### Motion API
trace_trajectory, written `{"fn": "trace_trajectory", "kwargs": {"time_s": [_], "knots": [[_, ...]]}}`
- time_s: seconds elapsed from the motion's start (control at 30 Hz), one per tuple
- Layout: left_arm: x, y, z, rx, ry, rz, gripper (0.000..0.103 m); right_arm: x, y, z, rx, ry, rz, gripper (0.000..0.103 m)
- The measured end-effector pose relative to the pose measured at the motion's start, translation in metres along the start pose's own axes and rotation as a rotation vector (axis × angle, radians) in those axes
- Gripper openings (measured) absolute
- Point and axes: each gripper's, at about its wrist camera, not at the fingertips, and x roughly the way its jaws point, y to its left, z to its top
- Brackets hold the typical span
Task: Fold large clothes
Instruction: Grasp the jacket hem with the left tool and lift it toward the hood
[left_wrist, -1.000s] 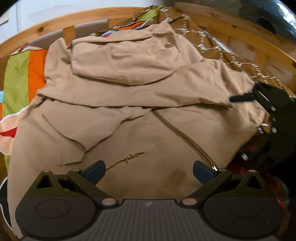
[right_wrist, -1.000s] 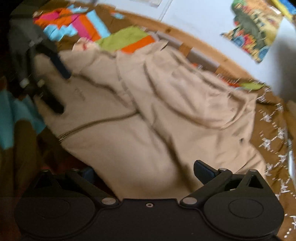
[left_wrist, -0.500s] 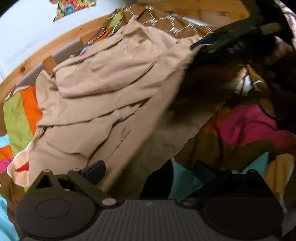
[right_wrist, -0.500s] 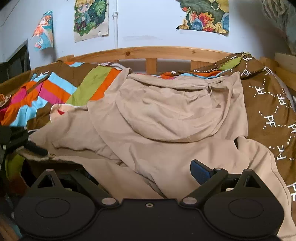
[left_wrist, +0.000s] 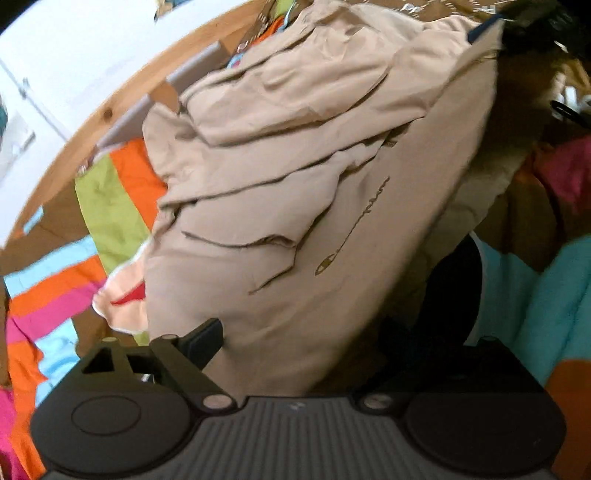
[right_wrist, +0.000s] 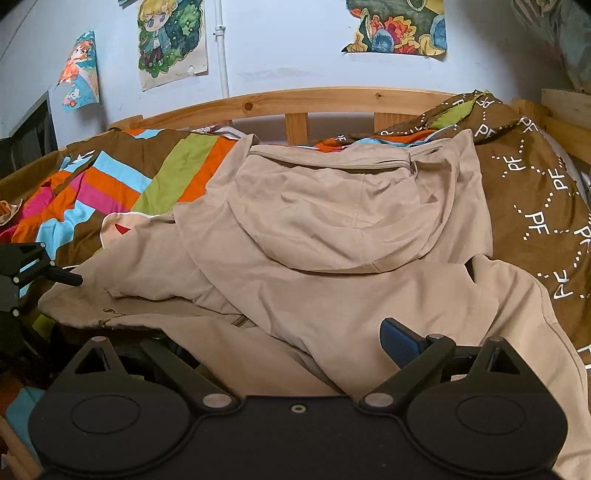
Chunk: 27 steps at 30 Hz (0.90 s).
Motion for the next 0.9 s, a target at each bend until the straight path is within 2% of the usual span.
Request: {"fn": "trace_trajectory", "kwargs": {"time_s": [0.07, 0.17, 0.3, 0.43, 0.47, 0.57, 0.77, 0.83, 0.9], "knots": [[-0.006, -0.009, -0.005, 0.068, -0.022, 0.026, 0.086, -0.001, 0.0, 0.0, -0.001, 0.0, -0.001, 0.095], [-0.011, -0.023, -0.013, 0.167, -0.052, 0.066, 0.085, -0.003, 0.0, -0.002, 0.001, 0.002, -0.004, 0.095], [-0.008, -0.023, -0.014, 0.162, -0.056, 0.093, 0.084, -0.006, 0.0, -0.003, 0.0, 0.006, -0.006, 0.095], [-0.007, -0.025, -0.012, 0.156, -0.066, 0.124, 0.044, -0.013, 0.001, -0.006, -0.011, 0.01, -0.009, 0.096], [-0.008, -0.022, -0.012, 0.143, -0.077, 0.123, 0.031, -0.015, 0.002, -0.006, -0.016, 0.01, -0.011, 0.096], [-0.019, -0.01, -0.007, 0.051, -0.122, 0.099, 0.013, -0.022, 0.004, -0.007, -0.041, 0.011, -0.025, 0.096], [-0.044, 0.044, 0.03, -0.211, -0.212, 0.035, 0.008, -0.041, 0.017, -0.013, -0.139, 0.037, -0.017, 0.097], [-0.046, 0.058, 0.043, -0.26, -0.227, 0.018, 0.008, -0.049, 0.029, -0.022, -0.232, 0.05, -0.021, 0.098], [-0.046, 0.072, 0.057, -0.306, -0.239, -0.005, 0.008, -0.053, 0.041, -0.033, -0.343, 0.065, -0.072, 0.098]]}}
